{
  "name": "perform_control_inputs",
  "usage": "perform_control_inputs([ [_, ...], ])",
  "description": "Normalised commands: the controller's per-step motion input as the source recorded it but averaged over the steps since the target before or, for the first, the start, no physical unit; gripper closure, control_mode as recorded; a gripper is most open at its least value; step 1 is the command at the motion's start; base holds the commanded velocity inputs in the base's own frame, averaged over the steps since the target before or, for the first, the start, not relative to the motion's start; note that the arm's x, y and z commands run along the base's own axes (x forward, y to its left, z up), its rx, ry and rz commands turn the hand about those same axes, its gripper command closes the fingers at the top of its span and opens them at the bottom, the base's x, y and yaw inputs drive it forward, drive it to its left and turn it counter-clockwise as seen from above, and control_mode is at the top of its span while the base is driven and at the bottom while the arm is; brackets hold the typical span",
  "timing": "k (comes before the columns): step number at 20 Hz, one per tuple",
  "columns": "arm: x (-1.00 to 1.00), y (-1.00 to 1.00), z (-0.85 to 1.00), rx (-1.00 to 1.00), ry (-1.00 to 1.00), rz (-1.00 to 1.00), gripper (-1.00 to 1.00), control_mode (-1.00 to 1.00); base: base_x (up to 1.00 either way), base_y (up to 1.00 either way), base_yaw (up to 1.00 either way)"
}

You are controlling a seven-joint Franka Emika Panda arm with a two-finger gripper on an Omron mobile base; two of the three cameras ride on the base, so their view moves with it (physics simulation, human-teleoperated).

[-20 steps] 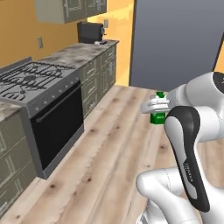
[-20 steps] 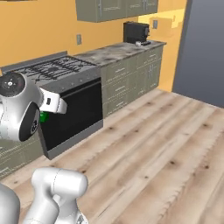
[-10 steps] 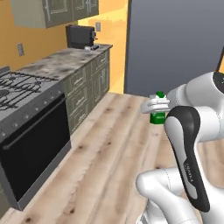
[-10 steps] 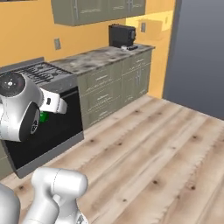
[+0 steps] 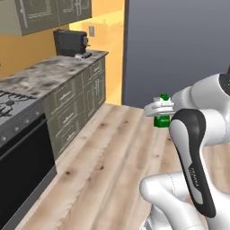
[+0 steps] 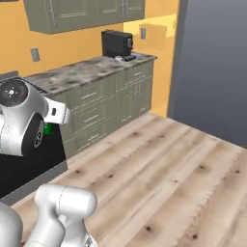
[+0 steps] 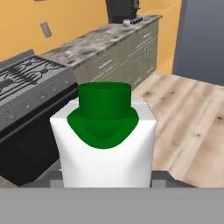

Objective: Take a sugar cube from the saucer and place it inside the coffee. Then, grab milk from the fridge and place it next to the coffee on the counter to sweeten the coffee.

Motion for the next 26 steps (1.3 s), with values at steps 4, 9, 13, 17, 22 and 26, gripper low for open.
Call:
perform_control_inputs([
  [4, 0.00, 0.00, 0.00, 0.00, 0.00, 0.00, 1.00, 1.00, 1.00, -0.15, 0.00],
  [9, 0.00, 0.00, 0.00, 0.00, 0.00, 0.00, 1.00, 1.00, 1.00, 0.00, 0.14],
  [13, 0.00, 0.00, 0.00, 0.00, 0.00, 0.00, 1.00, 1.00, 1.00, -0.04, 0.31],
  [17, 0.00, 0.00, 0.00, 0.00, 0.00, 0.00, 1.00, 1.00, 1.00, -0.47, 0.24],
  [22, 0.00, 0.00, 0.00, 0.00, 0.00, 0.00, 1.00, 1.00, 1.00, -0.82, 0.17],
  [26, 0.00, 0.00, 0.00, 0.00, 0.00, 0.00, 1.00, 1.00, 1.00, -0.71, 0.13],
])
